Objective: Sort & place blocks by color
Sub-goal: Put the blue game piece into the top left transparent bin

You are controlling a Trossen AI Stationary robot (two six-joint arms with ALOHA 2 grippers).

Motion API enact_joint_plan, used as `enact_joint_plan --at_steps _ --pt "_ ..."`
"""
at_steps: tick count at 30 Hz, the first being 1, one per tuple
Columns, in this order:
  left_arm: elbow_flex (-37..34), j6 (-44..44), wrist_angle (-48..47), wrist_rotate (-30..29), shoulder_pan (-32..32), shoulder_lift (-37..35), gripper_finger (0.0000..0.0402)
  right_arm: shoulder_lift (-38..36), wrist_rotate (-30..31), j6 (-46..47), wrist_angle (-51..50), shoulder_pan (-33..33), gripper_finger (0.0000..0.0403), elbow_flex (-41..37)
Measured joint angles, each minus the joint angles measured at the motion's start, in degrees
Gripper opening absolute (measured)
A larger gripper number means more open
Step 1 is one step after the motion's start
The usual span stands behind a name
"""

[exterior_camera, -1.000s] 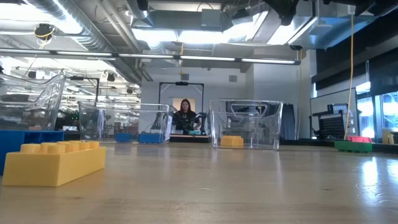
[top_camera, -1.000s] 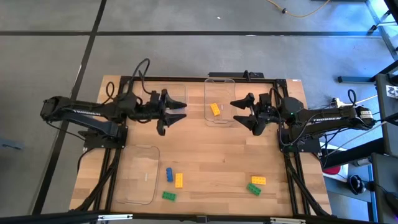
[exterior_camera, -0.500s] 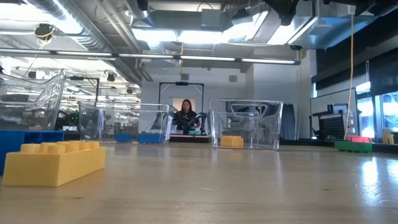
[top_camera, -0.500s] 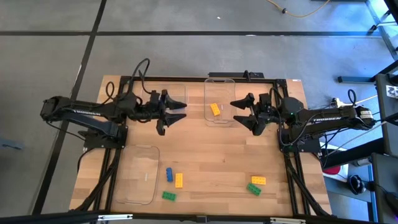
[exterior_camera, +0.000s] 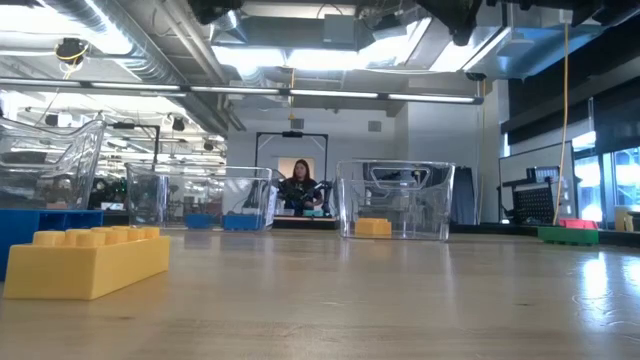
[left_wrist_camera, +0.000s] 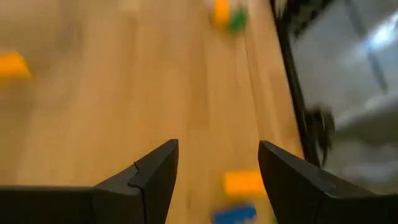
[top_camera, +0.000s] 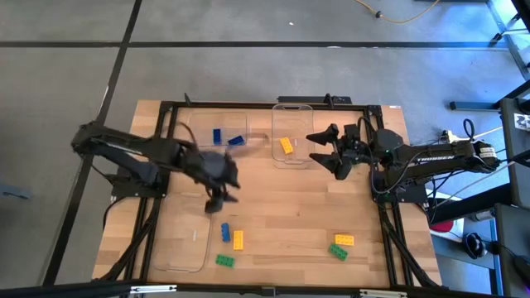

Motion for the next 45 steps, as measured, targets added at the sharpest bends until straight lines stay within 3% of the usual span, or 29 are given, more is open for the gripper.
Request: enact_joint_plan --at_steps 5,14,23,27,31,37,45 --pt "9.88 -15.42 -13.15 -4.78 -5.89 10.98 0.0213 0.0 -0.03 -0.05 -0.54 0.0 0.0378 0.0" --pt "25.93 -49.99 -21.62 -6.81 -10.58 29.57 0.0213 0.0 -0.07 -0.16 -7.06 0.0 0.0378 0.0" --pt "28.01 -75.76 -25.72 -7.23 -15.98 41.14 0.0213 0.0 -0.17 -0.1 -10.81 -0.09 0.0378 0.0" --pt "28.01 -76.81 -25.74 -1.95 -16.47 43.99 0.0213 0.0 -0.17 -0.31 -10.78 -0.11 0.0378 0.0" --pt "28.01 -75.83 -25.97 -3.81 -16.27 44.88 0.0213 0.0 -0.17 -0.34 -10.78 -0.13 0.0378 0.0" --pt "28.01 -82.72 -27.63 -9.71 -16.4 44.85 0.0213 0.0 -0.15 -0.28 -10.78 -0.13 0.0378 0.0" --pt "26.64 -88.08 -30.43 -8.48 -17.87 44.85 0.0213 0.0 -0.07 -0.3 -10.78 -0.13 0.0378 0.0"
